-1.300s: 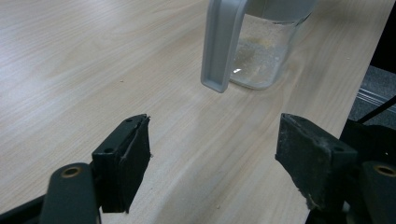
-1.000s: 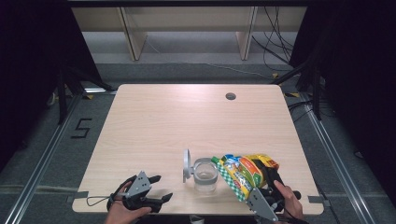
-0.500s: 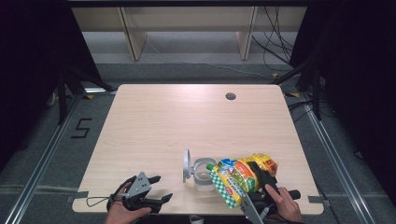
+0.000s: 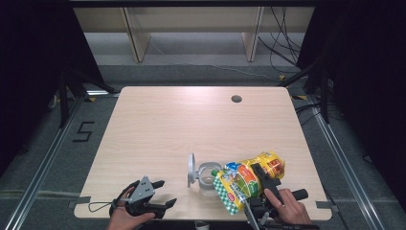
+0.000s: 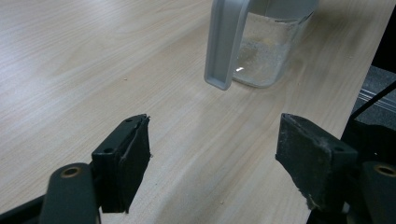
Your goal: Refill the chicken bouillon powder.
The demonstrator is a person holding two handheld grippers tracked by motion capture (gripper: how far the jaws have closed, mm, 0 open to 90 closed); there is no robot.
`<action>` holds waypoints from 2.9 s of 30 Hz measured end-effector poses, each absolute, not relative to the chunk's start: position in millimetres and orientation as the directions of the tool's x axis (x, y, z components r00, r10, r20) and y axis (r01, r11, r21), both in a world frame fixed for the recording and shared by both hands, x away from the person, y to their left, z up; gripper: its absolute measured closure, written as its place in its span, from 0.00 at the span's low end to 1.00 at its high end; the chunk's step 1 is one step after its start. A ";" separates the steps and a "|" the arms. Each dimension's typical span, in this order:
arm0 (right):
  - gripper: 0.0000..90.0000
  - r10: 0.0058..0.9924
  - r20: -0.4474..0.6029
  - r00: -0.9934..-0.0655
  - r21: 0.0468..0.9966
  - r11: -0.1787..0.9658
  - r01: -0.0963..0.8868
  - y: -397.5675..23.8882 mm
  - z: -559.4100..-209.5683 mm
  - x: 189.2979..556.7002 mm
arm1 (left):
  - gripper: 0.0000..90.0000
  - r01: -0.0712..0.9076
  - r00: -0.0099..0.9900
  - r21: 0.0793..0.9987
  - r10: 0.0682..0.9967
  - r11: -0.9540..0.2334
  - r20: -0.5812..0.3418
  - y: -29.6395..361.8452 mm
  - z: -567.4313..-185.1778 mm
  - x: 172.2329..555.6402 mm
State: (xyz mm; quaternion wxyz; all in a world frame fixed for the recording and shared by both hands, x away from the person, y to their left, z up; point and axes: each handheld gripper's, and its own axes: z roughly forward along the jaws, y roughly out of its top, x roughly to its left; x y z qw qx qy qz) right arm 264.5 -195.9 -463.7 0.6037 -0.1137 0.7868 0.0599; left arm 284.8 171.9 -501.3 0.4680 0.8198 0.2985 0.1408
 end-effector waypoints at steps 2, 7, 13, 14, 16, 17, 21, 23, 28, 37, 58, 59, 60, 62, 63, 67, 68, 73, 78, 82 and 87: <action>0.43 -0.132 -0.962 -0.240 -0.070 0.965 -0.252 -195.0 -463.2 264.5 | 0.28 0.355 0.777 0.851 0.628 -0.386 -0.040 171.8 -501.8 285.3; 0.43 -0.176 -0.960 -0.217 -0.114 0.956 -0.271 -196.4 -462.3 266.8 | 0.28 0.362 0.781 0.851 0.623 -0.381 -0.053 171.9 -502.7 286.1; 0.43 -0.229 -0.958 -0.170 -0.175 0.942 -0.287 -196.4 -456.3 268.3 | 0.28 0.371 0.779 0.844 0.625 -0.388 -0.055 172.1 -502.5 285.7; 0.43 -0.252 -0.949 -0.188 -0.199 0.944 -0.263 -195.6 -455.0 267.1 | 0.28 0.371 0.779 0.843 0.625 -0.389 -0.055 172.2 -502.4 285.6; 0.43 -0.283 -0.945 -0.162 -0.227 0.927 -0.297 -194.3 -453.3 270.0 | 0.28 0.372 0.776 0.843 0.628 -0.388 -0.054 172.2 -502.0 285.3; 0.45 -0.290 -0.945 -0.153 -0.234 0.923 -0.305 -193.9 -452.6 270.6 | 0.28 0.372 0.776 0.843 0.628 -0.388 -0.054 172.2 -502.0 285.3; 0.46 -0.295 -0.942 -0.162 -0.240 0.925 -0.294 -193.8 -452.1 269.4 | 0.28 0.354 0.785 0.842 0.618 -0.407 -0.031 173.9 -500.9 286.9; 0.46 -0.337 -0.930 -0.143 -0.282 0.908 -0.308 -192.1 -449.2 270.5 | 0.28 0.358 0.784 0.842 0.620 -0.404 -0.036 173.5 -501.0 286.8; 0.46 -0.346 -0.930 -0.121 -0.300 0.908 -0.293 -190.5 -446.2 270.8 | 0.28 0.373 0.776 0.851 0.628 -0.369 -0.068 171.4 -502.0 284.8; 0.46 -0.438 -0.895 -0.087 -0.398 0.870 -0.291 -188.0 -439.8 271.4 | 0.28 0.375 0.775 0.848 0.628 -0.373 -0.066 171.9 -501.8 284.7; 0.48 -0.526 -0.848 -0.062 -0.488 0.821 -0.296 -186.7 -431.9 276.4 | 0.28 0.353 0.789 0.847 0.613 -0.398 -0.041 173.0 -502.0 286.6; 0.48 -0.533 -0.844 -0.062 -0.493 0.816 -0.301 -185.8 -431.4 277.2 | 0.28 0.353 0.790 0.845 0.612 -0.401 -0.040 173.1 -501.7 286.8; 0.48 -0.533 -0.844 -0.062 -0.493 0.816 -0.301 -185.8 -431.4 277.2 | 0.28 0.353 0.790 0.845 0.612 -0.401 -0.040 173.1 -501.7 286.8; 0.49 -0.541 -0.839 -0.062 -0.500 0.811 -0.304 -184.9 -430.1 277.9 | 0.28 0.351 0.791 0.846 0.610 -0.402 -0.038 173.5 -501.6 287.0; 0.49 -0.541 -0.839 -0.062 -0.500 0.811 -0.304 -184.9 -430.1 277.9 | 0.28 0.351 0.791 0.846 0.610 -0.402 -0.038 173.5 -501.6 287.0; 0.50 -0.546 -0.836 -0.054 -0.505 0.804 -0.312 -183.3 -429.0 276.7 | 0.28 0.352 0.790 0.847 0.612 -0.397 -0.042 173.0 -502.2 286.9; 0.50 -0.546 -0.836 -0.054 -0.505 0.804 -0.312 -183.3 -429.0 276.7 | 0.28 0.352 0.790 0.847 0.612 -0.397 -0.042 173.0 -502.2 286.9; 0.52 -0.553 -0.831 -0.062 -0.508 0.799 -0.321 -181.6 -428.0 275.5 | 0.28 0.350 0.791 0.848 0.611 -0.399 -0.039 173.1 -502.1 287.0; 0.52 -0.551 -0.833 -0.044 -0.511 0.797 -0.321 -181.6 -426.8 274.5 | 0.28 0.350 0.791 0.847 0.611 -0.399 -0.039 173.1 -502.1 287.1; 0.52 -0.554 -0.832 -0.033 -0.515 0.794 -0.323 -181.2 -425.6 273.8 | 0.28 0.350 0.790 0.847 0.612 -0.400 -0.038 172.9 -502.2 287.1; 0.53 -0.572 -0.820 -0.029 -0.533 0.781 -0.326 -182.9 -425.2 271.8 | 0.28 0.352 0.790 0.845 0.612 -0.402 -0.038 173.4 -501.7 286.9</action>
